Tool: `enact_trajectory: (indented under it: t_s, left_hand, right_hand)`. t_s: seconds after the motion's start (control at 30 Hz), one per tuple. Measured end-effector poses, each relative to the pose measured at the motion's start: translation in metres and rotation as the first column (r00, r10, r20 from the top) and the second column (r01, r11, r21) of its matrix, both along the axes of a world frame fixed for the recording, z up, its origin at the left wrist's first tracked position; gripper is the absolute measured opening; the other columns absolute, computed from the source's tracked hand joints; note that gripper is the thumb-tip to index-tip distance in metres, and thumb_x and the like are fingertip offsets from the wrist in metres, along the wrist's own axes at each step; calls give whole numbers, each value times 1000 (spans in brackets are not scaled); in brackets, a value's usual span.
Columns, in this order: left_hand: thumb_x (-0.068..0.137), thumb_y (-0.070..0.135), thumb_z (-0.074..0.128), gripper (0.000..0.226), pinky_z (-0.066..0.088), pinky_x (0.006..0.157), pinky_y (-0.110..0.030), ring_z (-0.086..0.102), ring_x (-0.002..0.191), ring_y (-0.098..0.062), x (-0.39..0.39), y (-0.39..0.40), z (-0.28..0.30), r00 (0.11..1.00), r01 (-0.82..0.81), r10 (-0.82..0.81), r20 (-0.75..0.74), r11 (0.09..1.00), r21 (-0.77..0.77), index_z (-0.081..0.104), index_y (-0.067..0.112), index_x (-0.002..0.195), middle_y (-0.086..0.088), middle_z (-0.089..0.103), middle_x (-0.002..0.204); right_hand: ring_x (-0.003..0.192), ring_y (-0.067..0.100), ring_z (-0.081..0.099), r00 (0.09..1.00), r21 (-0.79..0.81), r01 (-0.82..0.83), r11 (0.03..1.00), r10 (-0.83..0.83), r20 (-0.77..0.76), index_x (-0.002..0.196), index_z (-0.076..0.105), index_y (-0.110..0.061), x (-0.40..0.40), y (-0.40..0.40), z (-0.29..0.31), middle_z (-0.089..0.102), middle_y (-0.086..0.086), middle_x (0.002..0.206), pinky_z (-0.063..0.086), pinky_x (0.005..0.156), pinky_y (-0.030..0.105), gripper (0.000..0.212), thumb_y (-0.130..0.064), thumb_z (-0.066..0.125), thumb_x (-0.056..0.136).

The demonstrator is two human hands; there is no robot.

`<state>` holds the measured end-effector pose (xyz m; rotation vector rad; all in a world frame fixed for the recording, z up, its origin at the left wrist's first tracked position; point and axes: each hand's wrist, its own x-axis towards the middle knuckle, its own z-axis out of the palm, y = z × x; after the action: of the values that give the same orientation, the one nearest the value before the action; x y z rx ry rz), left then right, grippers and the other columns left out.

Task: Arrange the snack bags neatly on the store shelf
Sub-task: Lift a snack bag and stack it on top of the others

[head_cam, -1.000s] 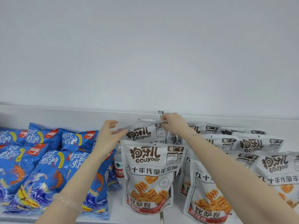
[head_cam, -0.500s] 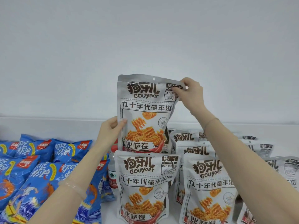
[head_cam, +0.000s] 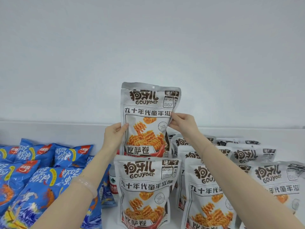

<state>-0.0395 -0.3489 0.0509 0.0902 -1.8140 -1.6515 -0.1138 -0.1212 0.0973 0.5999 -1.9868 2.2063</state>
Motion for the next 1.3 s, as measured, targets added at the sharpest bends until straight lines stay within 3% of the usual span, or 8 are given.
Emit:
enact_trajectory:
  t_s: [0.13, 0.27, 0.37, 0.5, 0.73, 0.9, 1.13, 1.3]
  left_hand:
    - [87, 34, 67, 23, 25, 57, -28, 30, 60, -18, -4, -15, 0, 998, 53, -54, 24, 997, 50, 62, 12, 86, -8, 40, 72]
    - [88, 28, 68, 27, 47, 75, -44, 55, 76, -26, 4, -18, 9, 986, 153, -159, 53, 982, 107, 71, 2, 85, -12, 66, 79]
    - [87, 27, 69, 27, 49, 87, -52, 62, 88, -29, 3, -20, 10, 982, 178, -184, 52, 978, 106, 74, 1, 94, -19, 74, 98]
    - [69, 49, 79, 53, 49, 84, -51, 56, 86, -29, -2, -27, 6, 975, 209, -216, 50, 971, 116, 74, 2, 93, -22, 67, 94]
    - [86, 29, 70, 18, 48, 90, -51, 61, 91, -27, -3, -26, 5, 979, 193, -201, 39, 969, 155, 78, 13, 88, -12, 74, 95]
    - [89, 22, 67, 16, 41, 79, -45, 54, 84, -26, -4, -24, -1, 976, 200, -211, 54, 967, 159, 78, 13, 82, -1, 74, 77]
    - [92, 23, 64, 19, 48, 97, -53, 68, 98, -29, -2, -18, 2, 979, 184, -189, 78, 981, 65, 75, 10, 98, -13, 76, 102]
    - [94, 18, 61, 14, 47, 85, -48, 65, 92, -32, -3, -21, -7, 971, 202, -202, 132, 979, 6, 75, 19, 94, -11, 77, 97]
  right_hand:
    - [88, 25, 74, 996, 23, 76, 997, -75, -47, 97, 71, 3, -4, -5, -2, 76, 16, 98, 61, 79, 34, 26, -16, 54, 99]
    - [85, 25, 70, 993, -3, 105, 994, -105, -46, 100, 68, 3, -8, 1, 4, 72, 17, 99, 60, 67, 30, 23, -13, 51, 99]
    - [81, 25, 69, 996, -20, 78, 997, -78, -43, 89, 68, -4, -10, 3, 4, 72, 14, 92, 60, 65, 30, 20, -10, 52, 99]
    - [75, 19, 69, 996, -27, 58, 998, -60, -60, 84, 68, -9, -8, 2, 3, 72, 8, 85, 58, 57, 23, 21, -10, 52, 99]
    - [78, 20, 69, 997, -13, 57, 998, -57, -49, 95, 67, -4, -8, 0, 4, 72, 11, 91, 59, 59, 23, 16, -11, 53, 98]
    - [68, 12, 71, 999, 39, 1, 999, 0, -40, 101, 67, 3, -9, 7, 7, 72, 8, 88, 58, 58, 21, 19, -10, 53, 99]
    - [74, 24, 69, 1000, 69, -7, 998, 7, 11, 97, 64, -4, -10, 7, 4, 71, 14, 94, 61, 72, 34, 14, -14, 54, 98]
    - [86, 27, 68, 999, 223, -39, 974, 33, 33, 94, 64, -4, -5, 12, 2, 69, 19, 104, 63, 72, 34, 14, -11, 53, 98]
